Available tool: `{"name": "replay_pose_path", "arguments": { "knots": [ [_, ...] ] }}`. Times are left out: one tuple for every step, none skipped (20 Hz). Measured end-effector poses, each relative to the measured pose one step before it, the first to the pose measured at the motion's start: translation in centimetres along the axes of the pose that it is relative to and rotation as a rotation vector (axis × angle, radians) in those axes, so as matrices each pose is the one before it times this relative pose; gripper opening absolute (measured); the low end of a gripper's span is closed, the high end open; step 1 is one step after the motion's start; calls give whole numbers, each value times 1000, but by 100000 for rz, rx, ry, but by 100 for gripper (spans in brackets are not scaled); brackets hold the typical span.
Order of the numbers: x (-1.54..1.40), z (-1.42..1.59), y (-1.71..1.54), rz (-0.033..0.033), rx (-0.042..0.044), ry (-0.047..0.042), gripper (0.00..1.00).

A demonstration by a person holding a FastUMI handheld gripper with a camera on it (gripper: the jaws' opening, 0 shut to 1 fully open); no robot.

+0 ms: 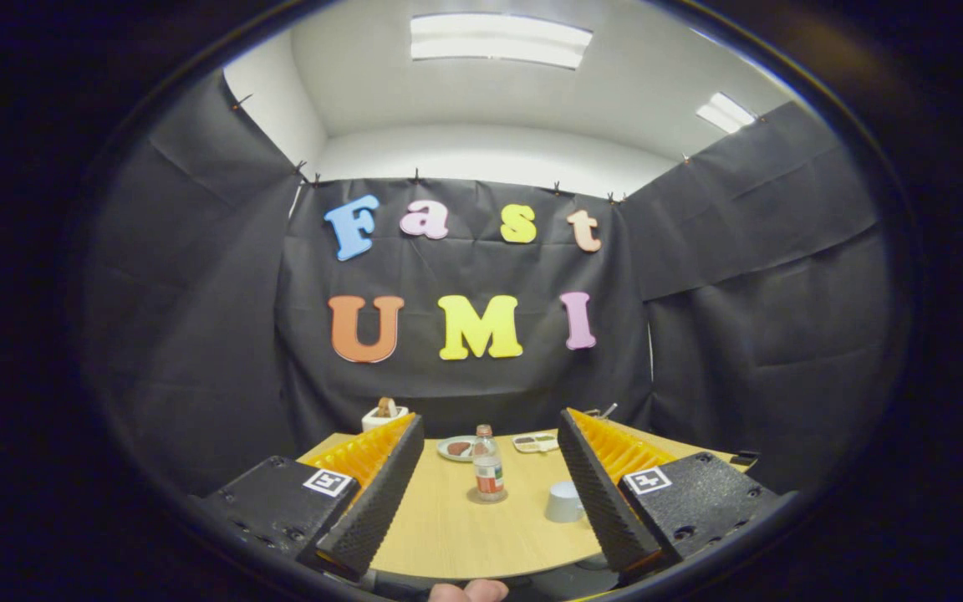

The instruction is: Take the bottle from table, then pour the juice into the cup, finally place the bottle on the coaster

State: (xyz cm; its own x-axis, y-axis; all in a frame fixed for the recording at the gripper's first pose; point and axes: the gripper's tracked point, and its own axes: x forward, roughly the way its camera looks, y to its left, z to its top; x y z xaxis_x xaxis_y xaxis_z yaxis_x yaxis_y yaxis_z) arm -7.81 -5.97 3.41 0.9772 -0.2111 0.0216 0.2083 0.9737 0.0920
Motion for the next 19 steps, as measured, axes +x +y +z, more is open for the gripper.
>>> {"name": "replay_pose_path", "arguments": {
  "knots": [
    [-62, 62, 7, 443, 474, -260, 100],
    [91, -89, 65, 304, 51, -139, 100],
    [80, 68, 124, 187, -378, -207, 100],
    [129, -125, 13, 138, -265, 226, 100],
    [86, -29, 114, 674, 720, -119, 100],
    [228, -112, 433, 1295, 1483, 19, 100],
    [80, -16, 313, 1222, 941, 142, 100],
    [140, -120, -103, 307, 148, 152, 100],
    [-8, 2, -266, -532, -414, 313, 100],
    [60, -18, -218, -371, -496, 161, 100],
    [-50, 64, -14, 44, -55, 123, 100],
    [99, 141, 152, 124, -17, -101, 100],
    [49, 96, 14, -109, -250, 204, 100],
    [54, -66, -204, -350, -561, 241, 100],
    [75, 107, -19, 39, -390, 40, 100],
    [134, 115, 313, 844, 113, 44, 100],
    [164, 109, 200, 731, 551, 46, 100],
    [28, 59, -115, 305, 553, 94, 100],
    [75, 191, -87, 4, 45, 27, 100]
  ]
}}
